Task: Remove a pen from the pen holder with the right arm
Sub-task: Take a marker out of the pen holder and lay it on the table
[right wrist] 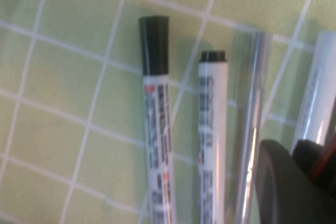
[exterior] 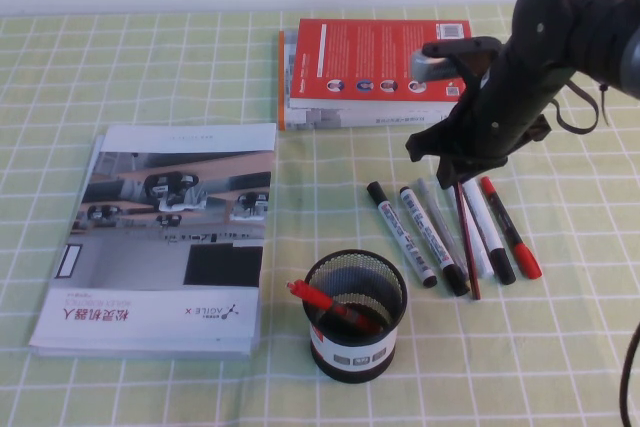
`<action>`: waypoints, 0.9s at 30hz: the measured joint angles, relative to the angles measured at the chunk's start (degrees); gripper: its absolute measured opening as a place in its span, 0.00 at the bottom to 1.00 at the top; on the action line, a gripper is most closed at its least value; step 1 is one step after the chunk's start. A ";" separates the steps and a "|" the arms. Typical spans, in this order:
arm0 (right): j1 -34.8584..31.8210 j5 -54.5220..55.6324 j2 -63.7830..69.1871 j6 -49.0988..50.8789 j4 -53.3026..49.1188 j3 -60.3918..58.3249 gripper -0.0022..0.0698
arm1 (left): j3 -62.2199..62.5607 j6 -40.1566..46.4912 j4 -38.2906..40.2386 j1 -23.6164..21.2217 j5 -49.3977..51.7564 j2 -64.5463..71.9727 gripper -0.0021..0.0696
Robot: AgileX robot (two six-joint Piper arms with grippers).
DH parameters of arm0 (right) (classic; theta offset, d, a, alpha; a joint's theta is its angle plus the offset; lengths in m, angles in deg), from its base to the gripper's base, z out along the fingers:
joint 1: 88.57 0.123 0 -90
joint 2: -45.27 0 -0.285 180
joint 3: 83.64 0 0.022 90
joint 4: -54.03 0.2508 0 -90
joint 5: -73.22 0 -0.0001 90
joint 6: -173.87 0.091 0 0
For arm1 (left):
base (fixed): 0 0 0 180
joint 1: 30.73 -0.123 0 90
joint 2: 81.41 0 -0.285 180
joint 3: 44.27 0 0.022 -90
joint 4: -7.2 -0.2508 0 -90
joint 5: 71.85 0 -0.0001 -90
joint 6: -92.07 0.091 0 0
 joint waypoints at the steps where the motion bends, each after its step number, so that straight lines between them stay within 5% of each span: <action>1: 0.00 -0.04 0.99 0.00 -0.12 0.88 0.04 | 0.00 0.00 0.00 0.00 0.00 0.00 0.02; 22: 0.00 3.47 8.08 0.35 -2.70 5.30 0.04 | 0.00 0.00 0.00 0.00 0.00 0.00 0.02; 27: 0.00 4.55 8.08 0.35 -1.83 5.30 0.13 | 0.00 0.00 0.00 0.00 0.00 0.00 0.02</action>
